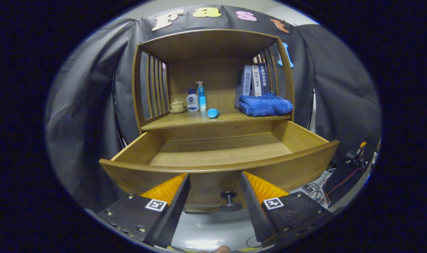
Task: Pull open the drawer, take out the items inside it, and place them on the countertop above the cabinet.
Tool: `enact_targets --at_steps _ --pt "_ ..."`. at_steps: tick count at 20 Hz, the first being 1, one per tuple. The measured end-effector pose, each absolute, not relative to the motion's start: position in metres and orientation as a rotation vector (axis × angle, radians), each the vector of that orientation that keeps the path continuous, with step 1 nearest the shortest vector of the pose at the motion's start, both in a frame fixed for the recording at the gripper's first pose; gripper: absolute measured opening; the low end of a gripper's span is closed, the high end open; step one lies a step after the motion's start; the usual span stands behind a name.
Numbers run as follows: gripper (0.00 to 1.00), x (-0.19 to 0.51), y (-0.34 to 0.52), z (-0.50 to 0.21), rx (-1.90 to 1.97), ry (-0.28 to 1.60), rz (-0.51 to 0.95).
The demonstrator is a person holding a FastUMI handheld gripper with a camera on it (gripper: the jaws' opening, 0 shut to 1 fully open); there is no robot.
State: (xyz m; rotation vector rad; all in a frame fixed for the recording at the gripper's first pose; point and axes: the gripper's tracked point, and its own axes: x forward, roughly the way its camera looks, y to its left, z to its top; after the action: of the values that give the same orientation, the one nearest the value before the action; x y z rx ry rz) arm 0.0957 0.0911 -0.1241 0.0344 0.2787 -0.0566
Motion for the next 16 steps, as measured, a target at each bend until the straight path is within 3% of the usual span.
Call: enact_targets --at_steps 16 --pt "0.88 0.116 0.082 -0.114 0.086 0.206 -0.045"
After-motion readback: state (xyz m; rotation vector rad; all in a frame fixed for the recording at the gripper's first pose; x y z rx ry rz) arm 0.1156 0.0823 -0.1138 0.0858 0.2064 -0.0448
